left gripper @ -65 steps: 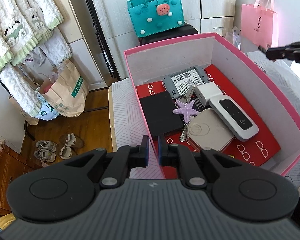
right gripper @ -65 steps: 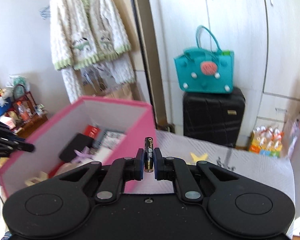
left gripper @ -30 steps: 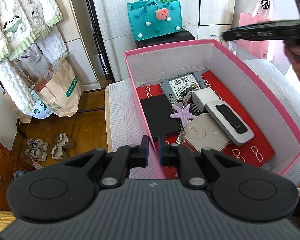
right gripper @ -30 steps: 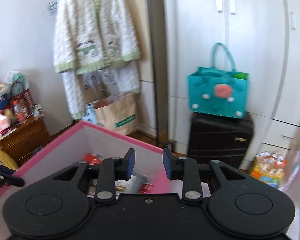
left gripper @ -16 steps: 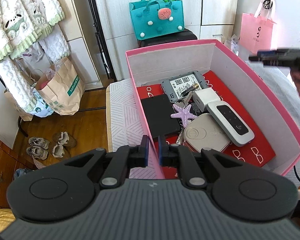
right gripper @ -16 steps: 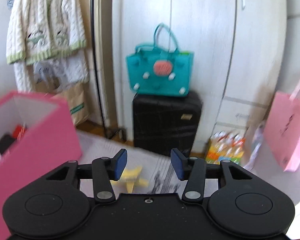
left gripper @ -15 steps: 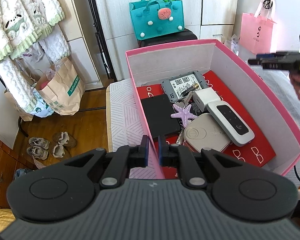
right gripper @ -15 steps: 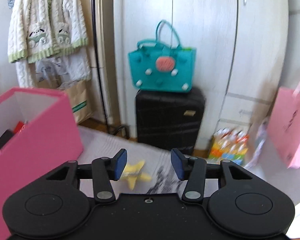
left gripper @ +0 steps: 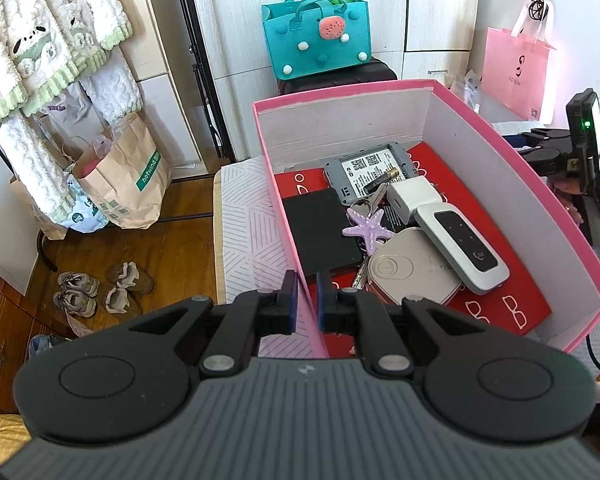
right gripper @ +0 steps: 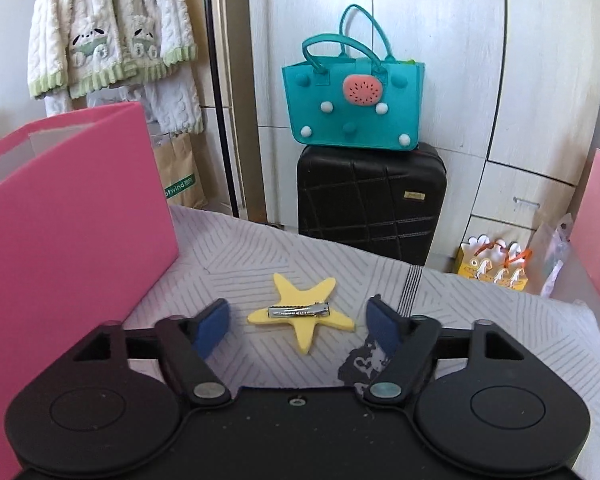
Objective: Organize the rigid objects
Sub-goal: 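Close the right gripper on the yellow star hair clip, then carry the yellow star clip with the right gripper into the pink box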
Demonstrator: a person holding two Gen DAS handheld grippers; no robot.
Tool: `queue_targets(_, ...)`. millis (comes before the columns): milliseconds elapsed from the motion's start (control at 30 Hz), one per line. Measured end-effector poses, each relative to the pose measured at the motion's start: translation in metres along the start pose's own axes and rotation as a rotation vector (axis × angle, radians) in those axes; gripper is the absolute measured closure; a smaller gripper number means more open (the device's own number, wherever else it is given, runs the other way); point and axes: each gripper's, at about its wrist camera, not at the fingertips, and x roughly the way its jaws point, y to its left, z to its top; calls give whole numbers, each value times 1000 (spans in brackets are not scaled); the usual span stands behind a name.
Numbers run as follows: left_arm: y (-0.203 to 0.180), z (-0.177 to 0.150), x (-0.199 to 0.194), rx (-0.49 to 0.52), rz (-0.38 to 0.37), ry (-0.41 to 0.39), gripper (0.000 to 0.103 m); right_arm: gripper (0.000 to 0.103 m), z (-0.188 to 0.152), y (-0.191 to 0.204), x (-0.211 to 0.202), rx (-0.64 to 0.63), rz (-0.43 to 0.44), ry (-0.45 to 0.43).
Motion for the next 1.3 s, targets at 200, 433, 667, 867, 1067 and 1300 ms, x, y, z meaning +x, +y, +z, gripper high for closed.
queue_targets(200, 1, 0, 0, -1, -1, -1, 95, 15, 2, -2, 5, -3, 4, -6)
queue_targets(433, 1, 0, -1, -2, -2, -1, 95, 65, 10, -6, -4, 15, 19, 26)
queue_targets(667, 1, 0, -1, -4, -3, -1, 95, 66, 8, -6, -28, 88, 52, 13)
queue_targets(867, 1, 0, -1, -4, -1, -3, 95, 66, 19, 8, -79, 97, 117, -82)
queue_targets(1067, 1, 2, -1, -15, -8, -7, 95, 66, 39, 38, -132, 85, 301, -151)
queue_targets(1300, -1, 3, 0, -6, -5, -8, 95, 66, 61, 93, -123, -23, 476, -100)
